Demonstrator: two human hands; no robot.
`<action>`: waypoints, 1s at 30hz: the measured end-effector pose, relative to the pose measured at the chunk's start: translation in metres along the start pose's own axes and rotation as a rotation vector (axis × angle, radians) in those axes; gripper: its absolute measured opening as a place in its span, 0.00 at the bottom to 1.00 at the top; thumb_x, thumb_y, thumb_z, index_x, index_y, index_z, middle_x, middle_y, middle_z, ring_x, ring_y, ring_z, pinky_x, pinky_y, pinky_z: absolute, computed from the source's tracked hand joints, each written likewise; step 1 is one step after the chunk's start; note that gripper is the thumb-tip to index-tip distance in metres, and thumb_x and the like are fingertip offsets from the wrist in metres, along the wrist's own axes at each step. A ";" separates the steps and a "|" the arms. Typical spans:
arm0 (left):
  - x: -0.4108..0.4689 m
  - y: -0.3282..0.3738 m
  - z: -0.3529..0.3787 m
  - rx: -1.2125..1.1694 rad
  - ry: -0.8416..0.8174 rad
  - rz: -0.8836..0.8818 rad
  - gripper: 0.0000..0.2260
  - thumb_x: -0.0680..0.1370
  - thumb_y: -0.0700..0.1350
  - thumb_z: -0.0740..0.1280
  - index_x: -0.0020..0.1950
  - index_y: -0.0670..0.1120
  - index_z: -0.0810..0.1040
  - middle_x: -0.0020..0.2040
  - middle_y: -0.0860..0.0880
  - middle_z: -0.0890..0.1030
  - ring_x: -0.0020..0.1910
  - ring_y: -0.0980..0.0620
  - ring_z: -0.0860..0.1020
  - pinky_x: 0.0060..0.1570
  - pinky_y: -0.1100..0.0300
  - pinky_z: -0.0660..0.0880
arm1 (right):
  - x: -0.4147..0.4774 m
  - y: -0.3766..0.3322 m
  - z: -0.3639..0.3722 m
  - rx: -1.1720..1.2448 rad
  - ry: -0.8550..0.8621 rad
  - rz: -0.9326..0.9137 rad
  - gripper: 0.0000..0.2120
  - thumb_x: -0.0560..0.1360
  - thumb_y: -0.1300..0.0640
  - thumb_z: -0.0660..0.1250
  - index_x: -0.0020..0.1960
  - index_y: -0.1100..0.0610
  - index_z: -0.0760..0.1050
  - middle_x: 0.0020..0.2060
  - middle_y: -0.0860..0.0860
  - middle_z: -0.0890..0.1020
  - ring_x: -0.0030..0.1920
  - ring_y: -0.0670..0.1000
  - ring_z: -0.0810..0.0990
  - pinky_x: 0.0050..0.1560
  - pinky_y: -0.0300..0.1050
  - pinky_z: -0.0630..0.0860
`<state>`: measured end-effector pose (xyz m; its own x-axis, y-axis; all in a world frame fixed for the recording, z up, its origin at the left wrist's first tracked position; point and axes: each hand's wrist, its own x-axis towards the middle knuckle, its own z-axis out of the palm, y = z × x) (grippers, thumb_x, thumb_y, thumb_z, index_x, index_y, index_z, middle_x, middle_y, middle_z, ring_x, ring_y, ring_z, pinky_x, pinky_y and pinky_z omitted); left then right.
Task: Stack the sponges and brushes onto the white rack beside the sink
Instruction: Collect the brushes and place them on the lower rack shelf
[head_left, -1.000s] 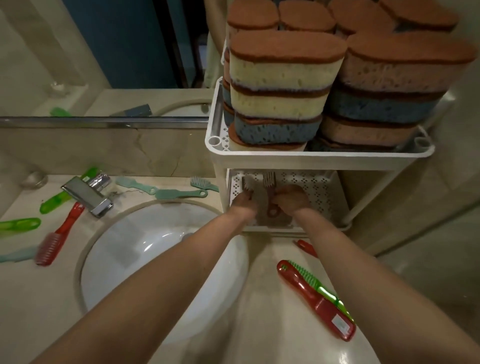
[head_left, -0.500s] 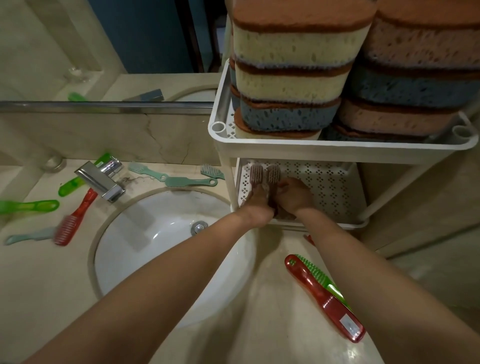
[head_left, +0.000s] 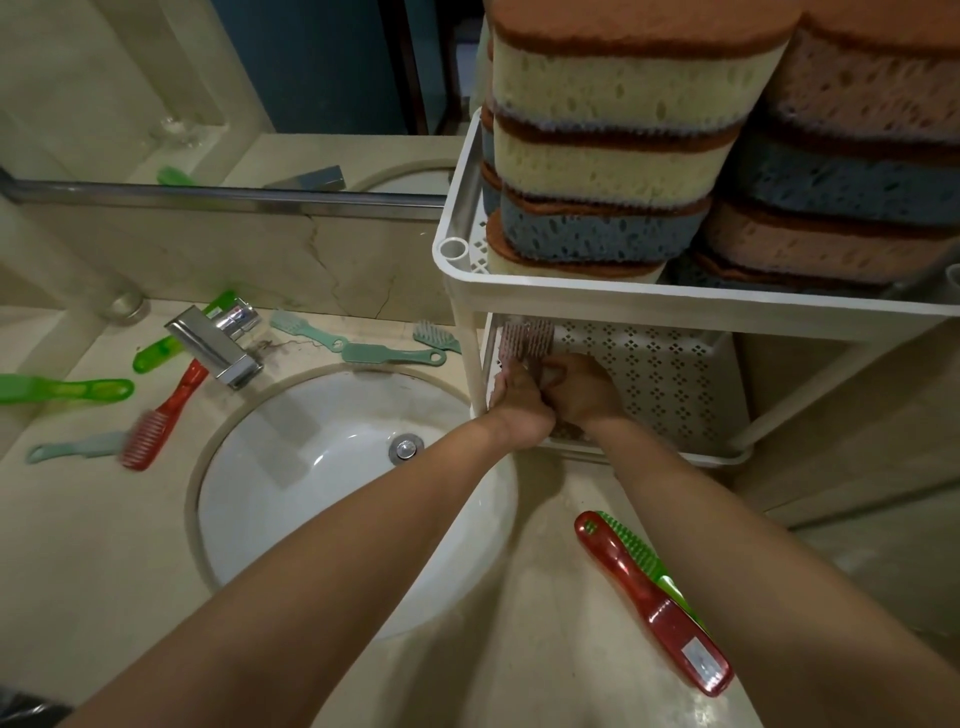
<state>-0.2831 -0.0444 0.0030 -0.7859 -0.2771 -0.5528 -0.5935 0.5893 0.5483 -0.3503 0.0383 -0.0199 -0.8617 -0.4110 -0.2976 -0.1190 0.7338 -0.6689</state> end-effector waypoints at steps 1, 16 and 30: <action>-0.001 0.000 -0.001 -0.024 0.003 0.011 0.40 0.77 0.34 0.59 0.77 0.45 0.33 0.80 0.46 0.45 0.78 0.46 0.50 0.73 0.52 0.62 | 0.000 0.000 0.000 0.010 -0.002 0.008 0.15 0.75 0.54 0.65 0.61 0.50 0.80 0.57 0.52 0.82 0.55 0.55 0.80 0.54 0.43 0.76; -0.074 -0.071 0.000 -0.501 0.259 0.309 0.22 0.74 0.30 0.54 0.57 0.51 0.78 0.47 0.55 0.82 0.55 0.53 0.79 0.61 0.59 0.72 | -0.076 -0.029 0.020 0.369 0.373 -0.046 0.07 0.75 0.61 0.65 0.45 0.51 0.79 0.44 0.49 0.83 0.40 0.44 0.78 0.41 0.40 0.72; -0.229 -0.243 -0.028 -0.757 0.561 0.094 0.18 0.76 0.35 0.58 0.48 0.58 0.76 0.46 0.55 0.82 0.49 0.52 0.80 0.53 0.55 0.77 | -0.216 -0.118 0.171 0.376 0.121 -0.278 0.09 0.73 0.57 0.65 0.47 0.43 0.76 0.46 0.44 0.80 0.43 0.41 0.78 0.45 0.41 0.75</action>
<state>0.0358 -0.1453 0.0144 -0.6885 -0.6939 -0.2110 -0.3234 0.0334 0.9457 -0.0660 -0.0517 0.0067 -0.8766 -0.4813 -0.0064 -0.1851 0.3494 -0.9185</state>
